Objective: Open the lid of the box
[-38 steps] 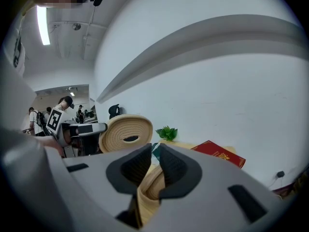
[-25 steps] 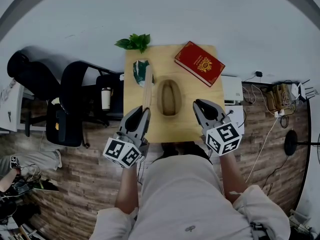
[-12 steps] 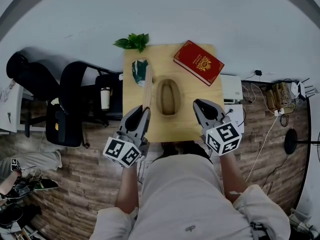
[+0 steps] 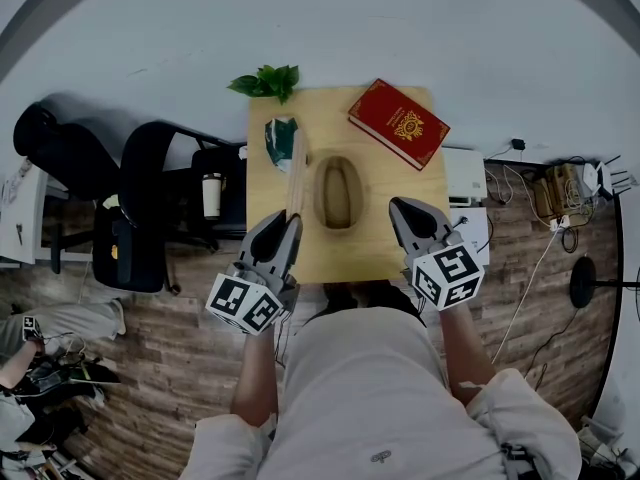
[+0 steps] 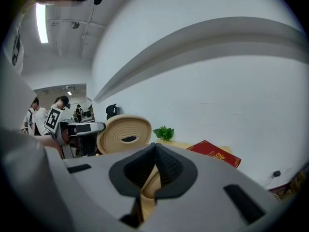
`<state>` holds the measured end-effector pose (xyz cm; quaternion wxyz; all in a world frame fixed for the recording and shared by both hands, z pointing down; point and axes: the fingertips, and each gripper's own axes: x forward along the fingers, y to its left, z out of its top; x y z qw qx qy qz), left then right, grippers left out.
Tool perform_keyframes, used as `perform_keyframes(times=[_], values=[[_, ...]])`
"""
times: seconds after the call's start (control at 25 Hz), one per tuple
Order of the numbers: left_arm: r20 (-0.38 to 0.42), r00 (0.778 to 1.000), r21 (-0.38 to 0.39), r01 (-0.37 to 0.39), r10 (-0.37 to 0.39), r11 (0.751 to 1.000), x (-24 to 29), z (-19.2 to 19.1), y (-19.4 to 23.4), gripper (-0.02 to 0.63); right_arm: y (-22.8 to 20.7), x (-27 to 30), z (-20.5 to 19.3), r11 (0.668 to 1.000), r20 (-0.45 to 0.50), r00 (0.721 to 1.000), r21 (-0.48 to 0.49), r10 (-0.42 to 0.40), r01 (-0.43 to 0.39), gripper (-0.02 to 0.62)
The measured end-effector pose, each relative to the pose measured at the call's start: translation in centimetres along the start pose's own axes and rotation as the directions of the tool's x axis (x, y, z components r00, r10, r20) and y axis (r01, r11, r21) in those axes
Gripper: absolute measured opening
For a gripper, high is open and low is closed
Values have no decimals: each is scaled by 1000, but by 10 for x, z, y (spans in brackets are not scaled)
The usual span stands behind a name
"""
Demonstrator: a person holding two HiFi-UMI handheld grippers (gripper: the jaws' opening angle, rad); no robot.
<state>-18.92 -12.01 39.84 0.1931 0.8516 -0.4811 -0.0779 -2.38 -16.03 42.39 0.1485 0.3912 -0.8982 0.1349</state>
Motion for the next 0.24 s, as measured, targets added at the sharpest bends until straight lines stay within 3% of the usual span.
perform_keyframes(times=[0.24], values=[[-9,1000,2,8,-8,1000,-1,-1,-1,63,-1,0,0,1000,-3,1000,-1,-10,10,0]])
